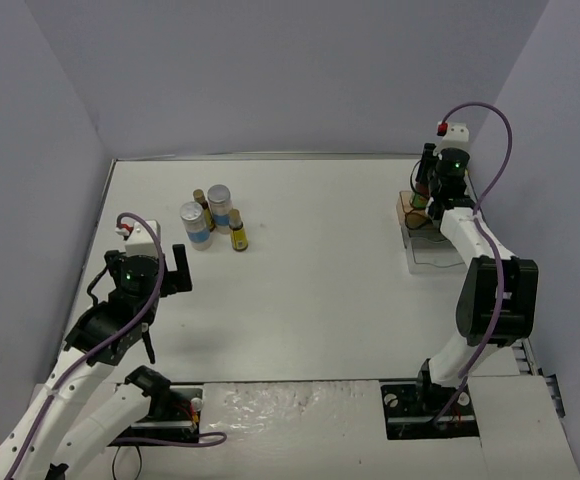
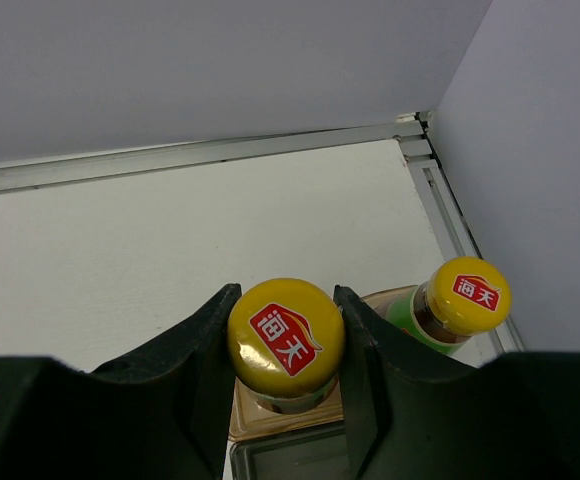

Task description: Organize the condiment bottles

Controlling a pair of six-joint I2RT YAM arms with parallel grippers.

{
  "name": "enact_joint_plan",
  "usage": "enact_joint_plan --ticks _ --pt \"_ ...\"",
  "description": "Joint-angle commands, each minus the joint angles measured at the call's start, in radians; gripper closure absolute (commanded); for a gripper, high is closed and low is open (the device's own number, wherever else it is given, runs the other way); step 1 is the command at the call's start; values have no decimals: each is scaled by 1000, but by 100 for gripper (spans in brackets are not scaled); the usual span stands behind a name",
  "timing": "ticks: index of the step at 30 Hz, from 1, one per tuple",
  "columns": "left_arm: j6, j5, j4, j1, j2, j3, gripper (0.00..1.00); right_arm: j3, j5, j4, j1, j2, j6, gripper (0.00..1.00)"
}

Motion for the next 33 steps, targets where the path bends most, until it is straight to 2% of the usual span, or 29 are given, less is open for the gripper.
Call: enact_joint_plan --ticks 1,10,14,21,33 --pt "17 10 63 9 13 7 3 89 -12 226 -9 -4 1 100" --pt "19 19 65 10 30 9 3 61 -29 234 -12 31 12 100" --pt "20 19 65 10 30 9 3 38 -29 242 -12 41 17 87" --pt "20 25 65 11 34 9 3 5 -35 244 -12 35 18 73" --pt "21 27 63 13 28 10 3 0 -47 215 -12 20 15 61"
